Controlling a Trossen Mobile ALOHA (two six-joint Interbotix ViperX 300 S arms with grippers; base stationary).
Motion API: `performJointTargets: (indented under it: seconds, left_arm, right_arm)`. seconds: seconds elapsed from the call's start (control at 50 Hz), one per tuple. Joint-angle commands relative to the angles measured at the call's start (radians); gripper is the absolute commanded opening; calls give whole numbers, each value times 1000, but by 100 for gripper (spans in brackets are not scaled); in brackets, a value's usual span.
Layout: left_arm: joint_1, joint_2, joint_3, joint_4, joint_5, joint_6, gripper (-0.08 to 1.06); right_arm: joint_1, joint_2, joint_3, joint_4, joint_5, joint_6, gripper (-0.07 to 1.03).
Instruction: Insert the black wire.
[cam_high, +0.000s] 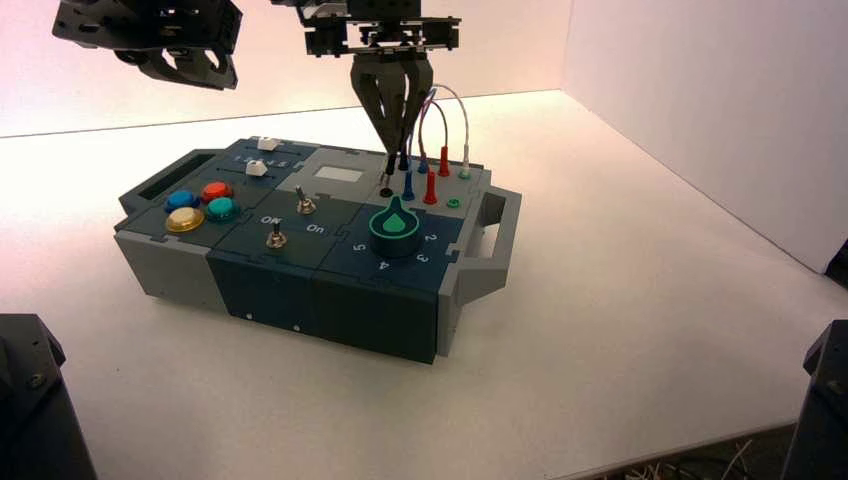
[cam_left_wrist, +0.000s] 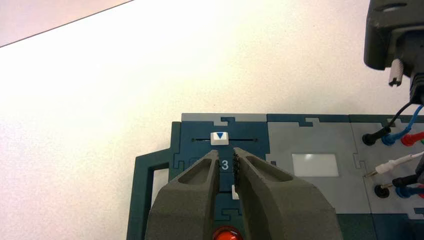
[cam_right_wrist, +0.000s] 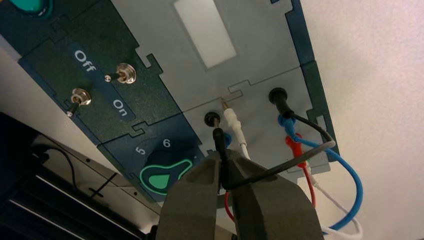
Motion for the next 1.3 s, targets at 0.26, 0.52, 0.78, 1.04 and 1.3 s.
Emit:
performJointTargets:
  seconds: [0.26, 0.52, 0.78, 1.04, 1.3]
  left_arm:
    - [-6, -11, -21, 2, -9, 5, 17]
    - [-6, -11, -21, 2, -9, 5, 17]
    - [-6, -9, -20, 2, -9, 5, 17]
    - [-6, -9, -21, 3, -11, 5, 17]
    - [-6, -9, -21, 2, -11, 5, 17]
  right_arm:
    - [0, -26, -9, 2, 3, -12, -2]
    - [2, -12, -34, 3, 6, -12, -2]
    - [2, -2, -43, 3, 14, -12, -2]
    - [3, 8, -43, 3, 31, -11, -2]
    - [0, -3, -55, -2, 41, -18, -2]
